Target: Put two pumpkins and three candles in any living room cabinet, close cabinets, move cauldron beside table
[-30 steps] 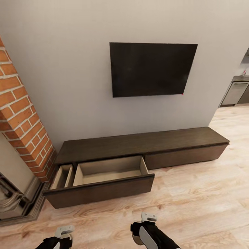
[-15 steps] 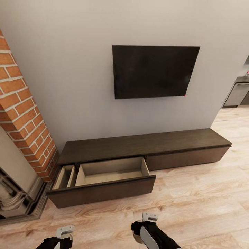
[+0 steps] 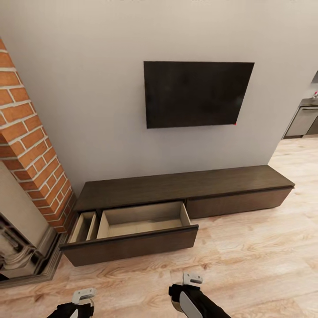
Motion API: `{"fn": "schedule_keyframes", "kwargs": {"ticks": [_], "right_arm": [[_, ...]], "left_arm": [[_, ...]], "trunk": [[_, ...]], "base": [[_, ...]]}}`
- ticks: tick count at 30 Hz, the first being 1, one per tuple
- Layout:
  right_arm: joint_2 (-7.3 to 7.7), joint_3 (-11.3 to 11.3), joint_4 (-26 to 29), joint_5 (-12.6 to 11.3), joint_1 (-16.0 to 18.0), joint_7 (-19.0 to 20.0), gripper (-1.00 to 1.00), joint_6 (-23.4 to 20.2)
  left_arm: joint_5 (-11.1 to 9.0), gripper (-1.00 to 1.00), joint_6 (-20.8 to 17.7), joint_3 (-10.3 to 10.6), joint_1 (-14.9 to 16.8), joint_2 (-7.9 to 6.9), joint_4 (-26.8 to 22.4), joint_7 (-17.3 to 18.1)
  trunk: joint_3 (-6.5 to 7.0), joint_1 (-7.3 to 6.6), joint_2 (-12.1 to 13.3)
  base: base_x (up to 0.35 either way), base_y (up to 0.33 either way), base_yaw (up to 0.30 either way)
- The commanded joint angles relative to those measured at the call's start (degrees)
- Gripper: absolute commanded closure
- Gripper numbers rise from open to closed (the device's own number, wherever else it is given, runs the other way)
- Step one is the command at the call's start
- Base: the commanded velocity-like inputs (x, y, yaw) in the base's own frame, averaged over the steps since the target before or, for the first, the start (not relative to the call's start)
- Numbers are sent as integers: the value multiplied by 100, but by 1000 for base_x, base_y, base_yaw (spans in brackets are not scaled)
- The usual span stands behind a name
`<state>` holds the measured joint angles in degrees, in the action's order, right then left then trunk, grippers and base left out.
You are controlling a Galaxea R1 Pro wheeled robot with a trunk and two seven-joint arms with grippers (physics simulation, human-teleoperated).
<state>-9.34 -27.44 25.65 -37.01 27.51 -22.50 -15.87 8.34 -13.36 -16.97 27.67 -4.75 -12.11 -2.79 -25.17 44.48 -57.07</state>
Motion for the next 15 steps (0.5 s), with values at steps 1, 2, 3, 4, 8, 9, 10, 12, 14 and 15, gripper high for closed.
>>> {"fn": "schedule_keyframes", "kwargs": {"ticks": [1,2,3,4,8,9,10,12,14,15], "right_arm": [[-5,1,0,1,0,0,100,2],[-8,1,1,1,0,0,100,-1],[-11,-2,1,1,0,0,100,-2],[-13,-3,1,1,0,0,100,-2],[-14,0,1,-7,0,0,100,3],[-15,1,1,-7,0,0,100,4],[-18,-2,1,-7,0,0,100,1],[-26,-5,1,-6,0,-2,100,-1],[-35,-7,1,-2,0,-1,100,-3],[-36,-7,1,-1,0,0,100,-3]], "left_arm": [[1,100,0,1,1,0,-1,-2],[1,100,0,1,1,0,0,-2],[1,100,0,1,0,0,1,-2],[1,100,0,1,-1,0,0,-2],[1,100,7,1,-1,0,1,-2],[1,100,5,1,0,0,0,-2],[1,100,3,1,1,0,1,-4],[1,100,0,1,2,0,-1,-6],[1,100,0,1,0,0,0,-4],[1,100,0,1,1,0,-1,-7]], "trunk": [[19,-23,42],[37,-45,82],[54,-67,122],[54,-67,122],[54,-67,122],[54,-67,122],[54,-67,122],[54,-67,122],[54,-67,122],[54,-67,122]], "base": [[0,0,0],[0,0,0],[0,0,0],[0,0,0],[7,-5,0],[90,-71,0],[141,-121,0],[185,-174,0],[214,-210,0],[225,-223,54]]}}
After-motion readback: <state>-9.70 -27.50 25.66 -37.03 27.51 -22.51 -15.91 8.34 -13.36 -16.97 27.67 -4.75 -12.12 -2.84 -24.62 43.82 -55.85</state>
